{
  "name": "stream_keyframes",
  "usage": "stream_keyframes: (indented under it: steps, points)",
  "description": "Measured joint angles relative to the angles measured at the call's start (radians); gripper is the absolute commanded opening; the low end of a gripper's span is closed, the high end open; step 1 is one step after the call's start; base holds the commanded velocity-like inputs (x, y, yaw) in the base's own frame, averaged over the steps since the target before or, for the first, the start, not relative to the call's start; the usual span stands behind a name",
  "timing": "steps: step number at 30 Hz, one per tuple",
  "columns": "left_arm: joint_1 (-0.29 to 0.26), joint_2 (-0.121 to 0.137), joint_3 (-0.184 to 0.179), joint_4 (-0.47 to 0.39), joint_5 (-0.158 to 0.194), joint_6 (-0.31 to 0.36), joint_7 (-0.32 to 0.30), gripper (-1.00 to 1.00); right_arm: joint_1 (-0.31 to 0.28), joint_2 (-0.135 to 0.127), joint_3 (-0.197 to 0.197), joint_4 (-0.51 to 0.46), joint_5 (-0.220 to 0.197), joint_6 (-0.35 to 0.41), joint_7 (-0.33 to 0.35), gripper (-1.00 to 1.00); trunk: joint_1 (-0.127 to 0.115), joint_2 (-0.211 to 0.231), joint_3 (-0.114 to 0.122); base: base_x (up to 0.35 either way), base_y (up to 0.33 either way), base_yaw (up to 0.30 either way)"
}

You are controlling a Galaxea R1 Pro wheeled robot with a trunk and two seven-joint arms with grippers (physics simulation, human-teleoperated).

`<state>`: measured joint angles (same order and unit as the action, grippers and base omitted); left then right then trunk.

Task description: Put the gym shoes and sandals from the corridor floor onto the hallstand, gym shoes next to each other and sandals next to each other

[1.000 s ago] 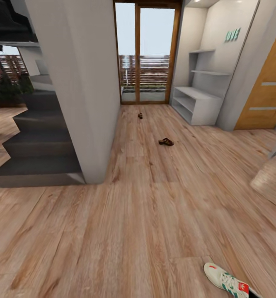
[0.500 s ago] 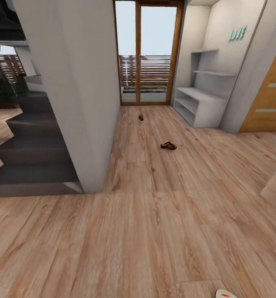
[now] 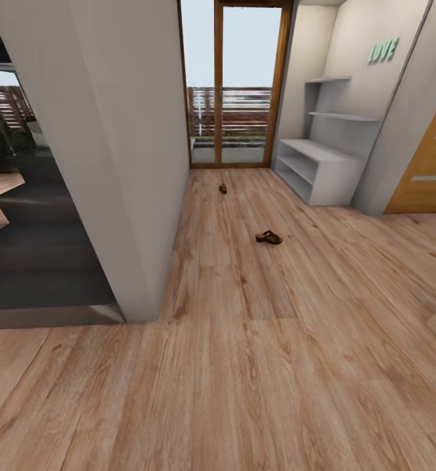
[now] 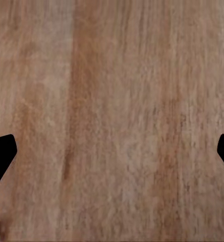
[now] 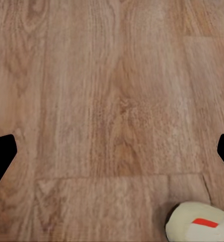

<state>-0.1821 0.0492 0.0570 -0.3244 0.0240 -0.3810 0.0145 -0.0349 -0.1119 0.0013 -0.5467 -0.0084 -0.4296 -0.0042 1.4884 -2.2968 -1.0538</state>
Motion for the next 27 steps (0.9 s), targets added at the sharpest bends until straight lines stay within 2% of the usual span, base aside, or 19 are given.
stream_keyframes:
  steps: [27]
  points:
    - [0.000, -0.001, 0.000, 0.001, 0.000, 0.000, 0.000, 1.00, 0.000, 0.000, 0.000, 0.000, 0.000, 0.000, 0.000, 1.00, 0.000, 0.000, 0.000, 0.337, 0.000, 0.000]
